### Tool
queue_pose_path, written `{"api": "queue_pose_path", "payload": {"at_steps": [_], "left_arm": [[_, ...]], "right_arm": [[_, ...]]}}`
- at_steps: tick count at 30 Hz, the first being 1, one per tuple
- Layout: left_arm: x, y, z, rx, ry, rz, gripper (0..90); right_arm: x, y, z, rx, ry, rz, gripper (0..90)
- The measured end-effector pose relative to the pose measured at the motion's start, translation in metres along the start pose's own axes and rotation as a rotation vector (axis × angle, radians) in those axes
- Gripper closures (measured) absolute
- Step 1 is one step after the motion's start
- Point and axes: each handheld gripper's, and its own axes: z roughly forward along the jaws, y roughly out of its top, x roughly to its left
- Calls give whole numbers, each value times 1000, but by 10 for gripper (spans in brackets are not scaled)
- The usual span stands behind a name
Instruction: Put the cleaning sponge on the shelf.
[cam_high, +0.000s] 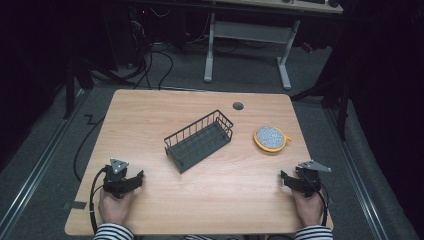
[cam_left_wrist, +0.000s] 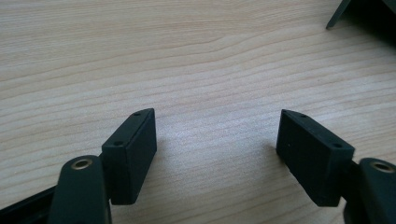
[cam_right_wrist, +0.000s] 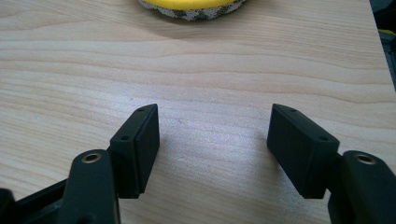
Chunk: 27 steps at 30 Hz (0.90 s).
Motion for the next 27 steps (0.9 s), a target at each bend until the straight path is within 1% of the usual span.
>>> {"api": "queue_pose_path", "payload": {"at_steps": [8, 12, 16, 19, 20, 23, 27], "left_arm": [[0, 1, 1, 3, -7, -1, 273], [1, 1, 1, -1, -9, -3, 289], [3, 1, 0, 2, -16, 10, 306], [6, 2, -1, 12, -21, 3, 316], [8, 2, -2, 15, -32, -15, 318], [10, 5, -4, 14, -51, -28, 322], [9, 12, -9, 8, -86, -44, 328]], "right_arm": [[1, 0, 0, 1, 0, -5, 342], [1, 0, 0, 1, 0, -4, 342], [1, 0, 0, 1, 0, -5, 341], [0, 0, 0, -1, 1, -6, 346], [0, 0, 0, -1, 2, -5, 345], [1, 0, 0, 1, 0, -4, 343], [1, 0, 0, 1, 0, -4, 342]]}}
